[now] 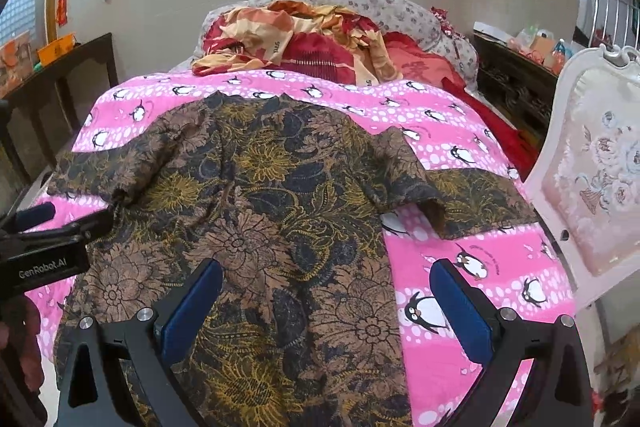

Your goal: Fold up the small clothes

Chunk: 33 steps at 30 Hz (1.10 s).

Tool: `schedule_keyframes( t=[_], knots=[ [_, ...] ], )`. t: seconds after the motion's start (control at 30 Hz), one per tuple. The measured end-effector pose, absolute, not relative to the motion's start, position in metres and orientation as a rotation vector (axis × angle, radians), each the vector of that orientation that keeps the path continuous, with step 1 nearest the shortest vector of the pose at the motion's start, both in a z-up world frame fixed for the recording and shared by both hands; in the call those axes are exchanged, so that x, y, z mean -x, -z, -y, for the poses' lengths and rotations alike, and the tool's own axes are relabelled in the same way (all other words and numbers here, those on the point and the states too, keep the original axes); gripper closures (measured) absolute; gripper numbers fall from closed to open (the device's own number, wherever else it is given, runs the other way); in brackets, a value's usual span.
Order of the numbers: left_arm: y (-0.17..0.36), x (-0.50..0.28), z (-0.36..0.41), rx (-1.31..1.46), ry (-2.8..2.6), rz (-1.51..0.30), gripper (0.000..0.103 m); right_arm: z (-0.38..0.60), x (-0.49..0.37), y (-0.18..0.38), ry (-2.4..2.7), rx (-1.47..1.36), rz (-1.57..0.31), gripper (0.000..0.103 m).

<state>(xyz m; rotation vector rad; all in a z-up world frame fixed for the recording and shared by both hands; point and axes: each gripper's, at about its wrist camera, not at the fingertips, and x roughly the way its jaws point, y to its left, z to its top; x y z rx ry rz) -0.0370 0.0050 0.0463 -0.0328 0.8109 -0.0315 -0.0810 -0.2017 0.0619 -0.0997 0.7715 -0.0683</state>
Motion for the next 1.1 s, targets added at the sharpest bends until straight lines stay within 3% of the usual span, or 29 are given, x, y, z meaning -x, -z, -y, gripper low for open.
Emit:
schedule_keyframes(
  t=[0.13,0.33,1.1],
  knots=[
    [-0.052,0.047,-0.005,0.037,0.09,-0.691,0.0,0.201,0.087,-0.066,0.062,0.096,-0.753,0.0],
    [-0.031,0.034,0.005,0.012,0.131,-0.86,0.0,0.2,0.093,-0.069,0.035,0.059,-0.743,0.0],
    [-0.034,0.038,-0.007,-0.011,-0.023,-0.846,0.0,0.221,0.077,-0.046,0.004,-0.019,-0.747,0.0]
  ],
)
